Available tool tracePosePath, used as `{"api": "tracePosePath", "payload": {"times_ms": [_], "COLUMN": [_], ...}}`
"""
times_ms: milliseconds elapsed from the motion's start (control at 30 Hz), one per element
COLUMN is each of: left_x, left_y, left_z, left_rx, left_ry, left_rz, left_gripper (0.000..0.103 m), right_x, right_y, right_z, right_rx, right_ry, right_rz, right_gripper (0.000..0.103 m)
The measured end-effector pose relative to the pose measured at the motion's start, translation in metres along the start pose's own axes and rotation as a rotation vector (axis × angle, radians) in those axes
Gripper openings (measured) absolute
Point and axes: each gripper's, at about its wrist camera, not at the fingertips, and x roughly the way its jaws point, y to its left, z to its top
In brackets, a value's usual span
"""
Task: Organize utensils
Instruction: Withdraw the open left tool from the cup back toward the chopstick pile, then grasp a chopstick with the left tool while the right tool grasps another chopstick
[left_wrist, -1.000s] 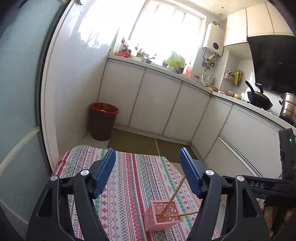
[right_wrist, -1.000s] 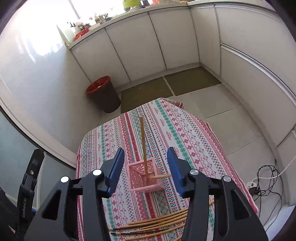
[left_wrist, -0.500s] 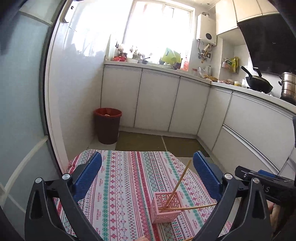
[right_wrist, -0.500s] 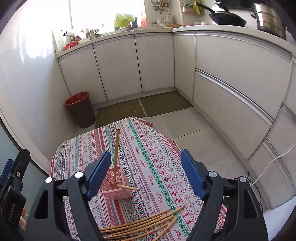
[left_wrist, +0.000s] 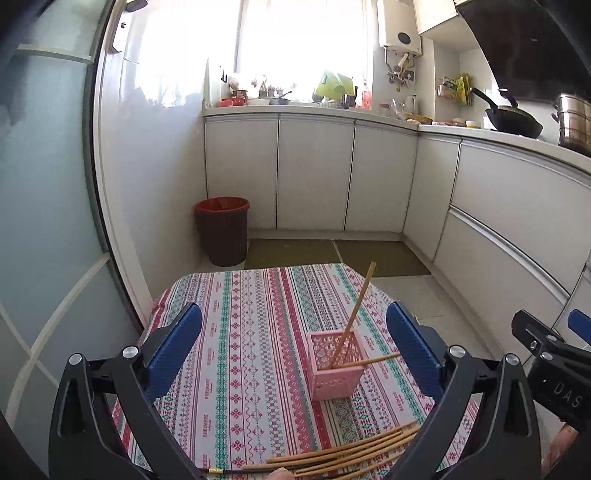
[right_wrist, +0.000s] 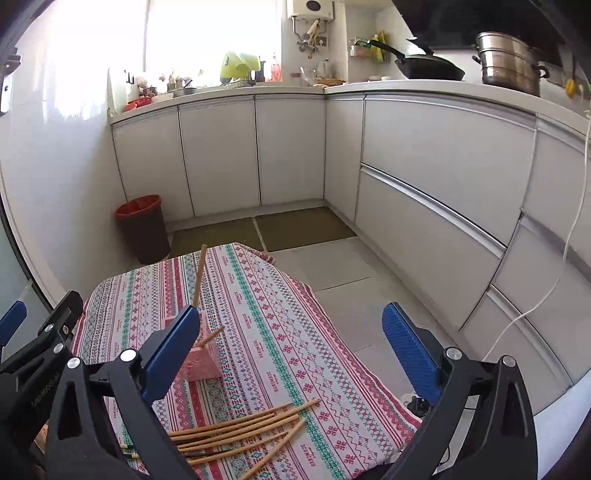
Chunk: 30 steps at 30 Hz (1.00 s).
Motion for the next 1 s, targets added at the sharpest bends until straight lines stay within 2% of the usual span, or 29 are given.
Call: {"api": "tracePosePath", "payload": {"times_ms": [133, 333, 433, 533, 633, 700, 767, 833, 933, 1000], "left_x": [-0.004, 0.003, 0.014, 0.028, 0.048, 0.065, 0.077, 0.085, 0.097, 0.1], "left_y": [-0.01, -0.032, -0.057, -0.086, -0.117, -0.135, -0.149, -0.158, -0.168, -0.174], "left_z": [-0.022, -0.065, -0.082, -0.097, -0.114, -0.127, -0.137, -0.141, -0.148, -0.154], "left_rx": [-0.004, 0.051, 0.15, 0.257, 0.38, 0.466, 0.542, 0.585, 0.636, 0.698], "left_ry": [0.049, 0.215, 0.328, 0.419, 0.531, 0.618, 0.658, 0.684, 0.724, 0.749], "left_rz": [-0.012, -0.045, -0.104, -0.143, -0.167, -0.193, -0.176, -0.2, -0.237, -0.27], "left_gripper": [0.096, 0.096, 0.096, 0.096, 0.096, 0.096, 0.096, 0.095, 0.089, 0.07], "right_x": [-0.009, 0.0, 0.008, 0.02, 0.035, 0.042, 0.049, 0.054, 0.06, 0.064], "right_y": [-0.025, -0.08, -0.103, -0.124, -0.148, -0.163, -0.176, -0.184, -0.189, -0.191], "right_z": [-0.03, -0.077, -0.093, -0.104, -0.111, -0.118, -0.122, -0.124, -0.126, -0.129], "right_rx": [-0.015, -0.018, 0.027, 0.099, 0.231, 0.317, 0.379, 0.413, 0.43, 0.432], "right_ry": [0.027, 0.142, 0.204, 0.294, 0.387, 0.427, 0.453, 0.471, 0.489, 0.508], "right_rz": [-0.005, -0.038, -0.024, 0.031, 0.123, 0.148, 0.147, 0.146, 0.153, 0.155], "right_gripper": [0.096, 0.096, 0.096, 0.096, 0.096, 0.096, 0.096, 0.096, 0.096, 0.096]}}
